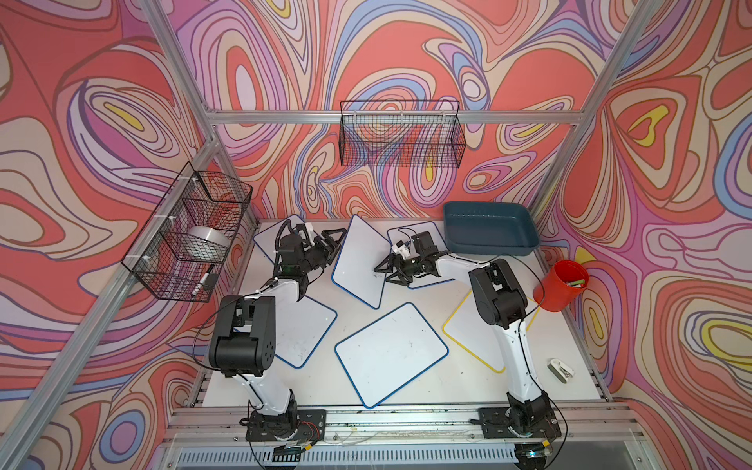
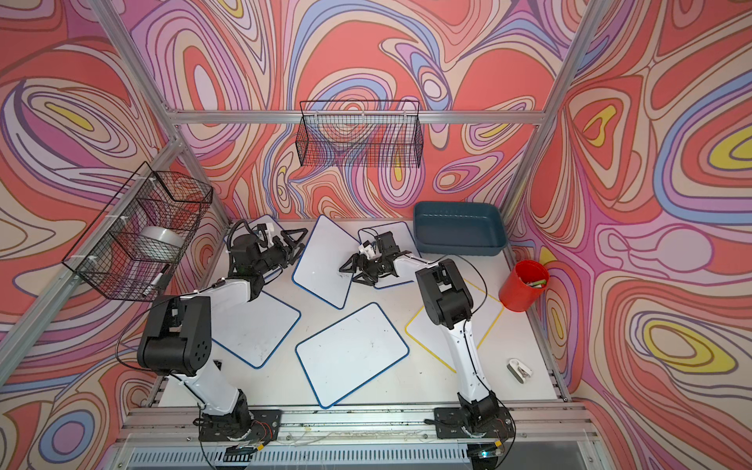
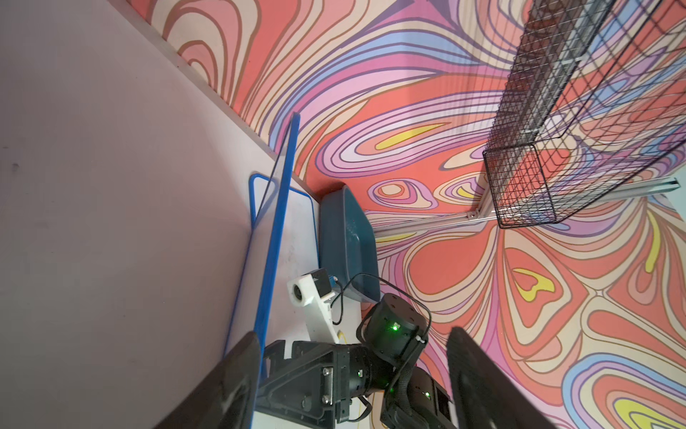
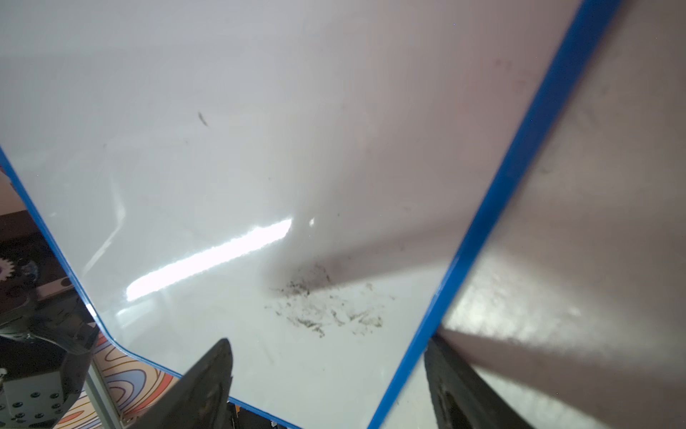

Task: Put the whiteboard into the storage box
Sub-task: Pick up the whiteboard at the center of the board.

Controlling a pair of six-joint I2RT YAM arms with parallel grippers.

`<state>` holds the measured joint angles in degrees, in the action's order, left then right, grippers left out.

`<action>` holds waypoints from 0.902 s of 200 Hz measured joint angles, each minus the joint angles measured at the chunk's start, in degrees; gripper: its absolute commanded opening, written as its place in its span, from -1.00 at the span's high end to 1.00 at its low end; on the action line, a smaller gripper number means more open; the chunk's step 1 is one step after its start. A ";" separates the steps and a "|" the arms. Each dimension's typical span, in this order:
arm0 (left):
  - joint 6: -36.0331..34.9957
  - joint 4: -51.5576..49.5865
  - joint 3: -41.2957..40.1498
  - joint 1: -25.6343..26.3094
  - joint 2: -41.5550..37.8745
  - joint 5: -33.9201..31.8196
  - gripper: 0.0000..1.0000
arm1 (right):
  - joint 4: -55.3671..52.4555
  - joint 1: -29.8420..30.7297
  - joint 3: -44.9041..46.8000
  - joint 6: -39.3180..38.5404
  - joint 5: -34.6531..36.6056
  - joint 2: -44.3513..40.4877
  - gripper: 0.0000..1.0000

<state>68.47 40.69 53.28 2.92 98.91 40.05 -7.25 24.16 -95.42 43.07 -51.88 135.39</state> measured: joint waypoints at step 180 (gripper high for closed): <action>11.34 9.90 -8.15 4.83 1.38 4.09 -0.41 | 6.56 2.43 -1.60 4.39 -7.43 3.76 -0.66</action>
<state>79.81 50.59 45.12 7.75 100.29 44.14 -0.69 26.59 -97.01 47.46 -59.31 139.15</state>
